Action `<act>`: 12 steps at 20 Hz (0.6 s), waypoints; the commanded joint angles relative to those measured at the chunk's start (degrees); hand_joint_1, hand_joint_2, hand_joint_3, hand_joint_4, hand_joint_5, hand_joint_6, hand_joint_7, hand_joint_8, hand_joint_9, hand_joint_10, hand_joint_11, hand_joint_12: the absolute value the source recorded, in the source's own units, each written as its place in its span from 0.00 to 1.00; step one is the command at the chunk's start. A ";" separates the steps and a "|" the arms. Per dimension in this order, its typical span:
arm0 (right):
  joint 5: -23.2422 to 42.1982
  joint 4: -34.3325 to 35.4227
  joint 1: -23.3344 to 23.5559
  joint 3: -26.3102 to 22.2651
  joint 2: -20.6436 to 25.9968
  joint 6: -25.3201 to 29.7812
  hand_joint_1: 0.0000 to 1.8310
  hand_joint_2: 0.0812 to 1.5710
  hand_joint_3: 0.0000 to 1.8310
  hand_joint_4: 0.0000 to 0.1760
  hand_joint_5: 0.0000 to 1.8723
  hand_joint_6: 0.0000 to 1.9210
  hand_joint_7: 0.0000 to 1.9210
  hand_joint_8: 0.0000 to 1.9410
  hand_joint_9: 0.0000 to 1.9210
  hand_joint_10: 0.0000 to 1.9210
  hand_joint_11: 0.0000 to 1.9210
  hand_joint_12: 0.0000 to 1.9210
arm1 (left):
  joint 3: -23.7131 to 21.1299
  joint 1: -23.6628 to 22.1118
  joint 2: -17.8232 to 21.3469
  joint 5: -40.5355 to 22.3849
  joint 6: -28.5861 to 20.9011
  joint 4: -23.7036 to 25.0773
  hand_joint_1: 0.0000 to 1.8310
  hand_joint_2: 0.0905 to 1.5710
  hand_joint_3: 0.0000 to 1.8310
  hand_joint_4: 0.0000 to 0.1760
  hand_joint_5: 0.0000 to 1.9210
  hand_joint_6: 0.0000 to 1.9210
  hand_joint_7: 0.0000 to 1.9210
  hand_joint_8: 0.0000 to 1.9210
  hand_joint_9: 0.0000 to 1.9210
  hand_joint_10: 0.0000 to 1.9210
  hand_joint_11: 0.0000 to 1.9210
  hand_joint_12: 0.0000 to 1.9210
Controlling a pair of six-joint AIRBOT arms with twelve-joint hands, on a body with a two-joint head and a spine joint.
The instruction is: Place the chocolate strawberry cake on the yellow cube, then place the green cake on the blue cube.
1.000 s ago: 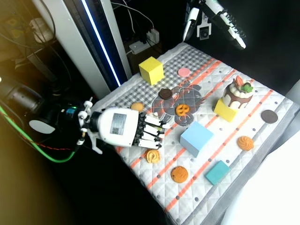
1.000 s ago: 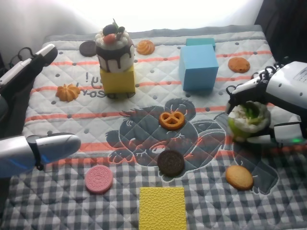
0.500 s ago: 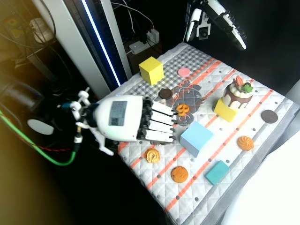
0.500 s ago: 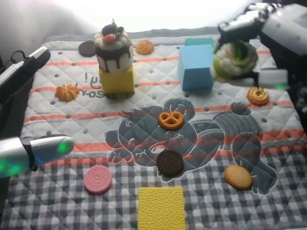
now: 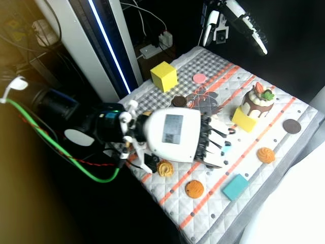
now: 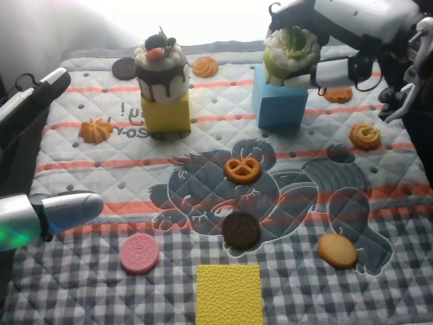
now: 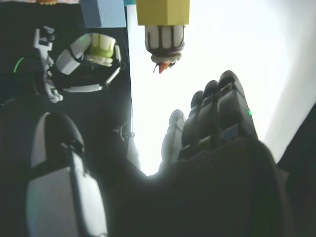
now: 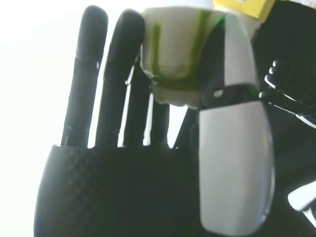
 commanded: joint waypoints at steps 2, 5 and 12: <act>4.75 1.16 1.09 0.93 -0.65 0.03 0.74 0.70 0.00 0.00 0.45 0.51 0.48 0.55 0.53 0.62 0.47 0.62 | 0.43 -0.43 -0.30 -6.88 -0.88 1.05 0.39 0.54 0.00 1.00 0.00 0.00 0.00 0.00 0.00 0.00 0.00 0.00; 2.75 1.36 1.49 2.46 -2.01 0.02 0.67 0.72 0.00 0.00 0.44 0.56 0.51 0.57 0.53 0.25 0.45 0.57 | 0.59 -0.42 -0.36 -6.79 -1.67 1.12 0.40 0.54 0.00 1.00 0.00 0.00 0.00 0.00 0.00 0.00 0.00 0.00; 1.26 2.59 1.04 2.40 -2.22 -0.03 0.54 0.65 0.00 0.00 0.43 0.00 0.49 0.06 0.47 0.15 0.22 0.68 | 0.55 -0.38 -0.49 -6.96 -2.12 1.15 0.41 0.55 0.00 1.00 0.00 0.00 0.00 0.00 0.00 0.00 0.00 0.00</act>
